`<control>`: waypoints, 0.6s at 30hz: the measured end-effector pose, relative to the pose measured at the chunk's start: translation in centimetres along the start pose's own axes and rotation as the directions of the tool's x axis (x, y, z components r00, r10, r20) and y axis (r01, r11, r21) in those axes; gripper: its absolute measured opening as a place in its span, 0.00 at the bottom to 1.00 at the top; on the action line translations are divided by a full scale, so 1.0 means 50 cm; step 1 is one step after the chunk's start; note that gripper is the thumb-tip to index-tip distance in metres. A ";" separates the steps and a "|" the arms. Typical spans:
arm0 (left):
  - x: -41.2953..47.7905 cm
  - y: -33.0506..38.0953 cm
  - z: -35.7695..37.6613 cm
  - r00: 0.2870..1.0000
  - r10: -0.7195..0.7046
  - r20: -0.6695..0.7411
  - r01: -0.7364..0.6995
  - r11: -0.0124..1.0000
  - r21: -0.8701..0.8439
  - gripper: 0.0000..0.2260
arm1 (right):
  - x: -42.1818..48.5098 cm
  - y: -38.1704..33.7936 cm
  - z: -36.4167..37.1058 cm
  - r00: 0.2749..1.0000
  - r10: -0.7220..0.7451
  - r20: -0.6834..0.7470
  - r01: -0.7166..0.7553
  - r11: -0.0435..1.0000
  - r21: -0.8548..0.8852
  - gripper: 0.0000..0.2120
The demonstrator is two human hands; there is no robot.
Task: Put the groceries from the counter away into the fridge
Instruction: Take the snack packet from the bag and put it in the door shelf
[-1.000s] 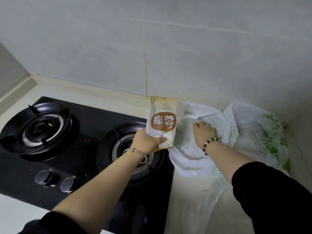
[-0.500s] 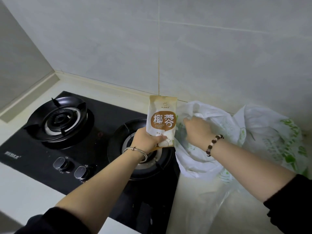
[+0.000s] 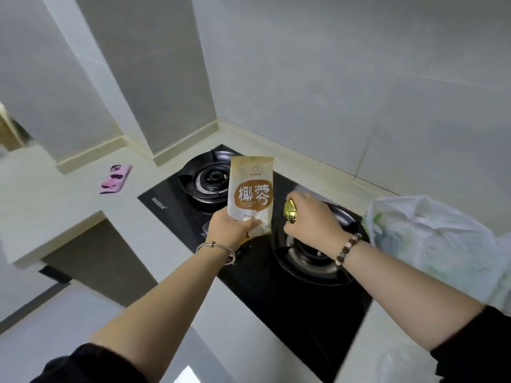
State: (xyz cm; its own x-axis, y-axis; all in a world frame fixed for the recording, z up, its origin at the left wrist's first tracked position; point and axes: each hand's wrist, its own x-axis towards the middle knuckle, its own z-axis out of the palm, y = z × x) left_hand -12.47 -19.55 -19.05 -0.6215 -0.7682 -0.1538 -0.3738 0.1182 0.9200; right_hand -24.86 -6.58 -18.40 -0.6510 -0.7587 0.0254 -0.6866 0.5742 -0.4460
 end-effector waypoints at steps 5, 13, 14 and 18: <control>-0.083 -0.063 -0.222 0.969 -0.063 -0.241 0.047 0.996 -0.070 0.14 | -0.014 -0.237 0.070 0.970 -0.242 0.022 0.239 0.968 0.083 0.22; -0.371 -0.175 -0.591 0.778 -0.140 -0.612 0.059 0.987 -0.151 0.15 | -0.165 -0.645 0.189 0.726 -0.686 0.054 0.672 0.724 0.159 0.23; -0.417 -0.185 -0.629 0.737 -0.154 -0.658 0.056 0.984 -0.168 0.15 | -0.192 -0.693 0.200 0.681 -0.731 0.045 0.716 0.677 0.171 0.23; -0.604 -0.222 -0.746 0.561 -0.157 -0.813 0.048 0.986 -0.158 0.11 | -0.316 -0.858 0.242 0.500 -0.865 0.039 0.829 0.491 0.267 0.23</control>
State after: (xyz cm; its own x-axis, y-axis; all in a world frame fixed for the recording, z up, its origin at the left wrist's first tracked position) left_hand 36.13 -21.12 -11.19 0.2702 -0.9608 0.0621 -0.2896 -0.0196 0.9569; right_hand 18.81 -22.98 -10.50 0.2812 -0.8881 0.3636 -0.7908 -0.4291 -0.4366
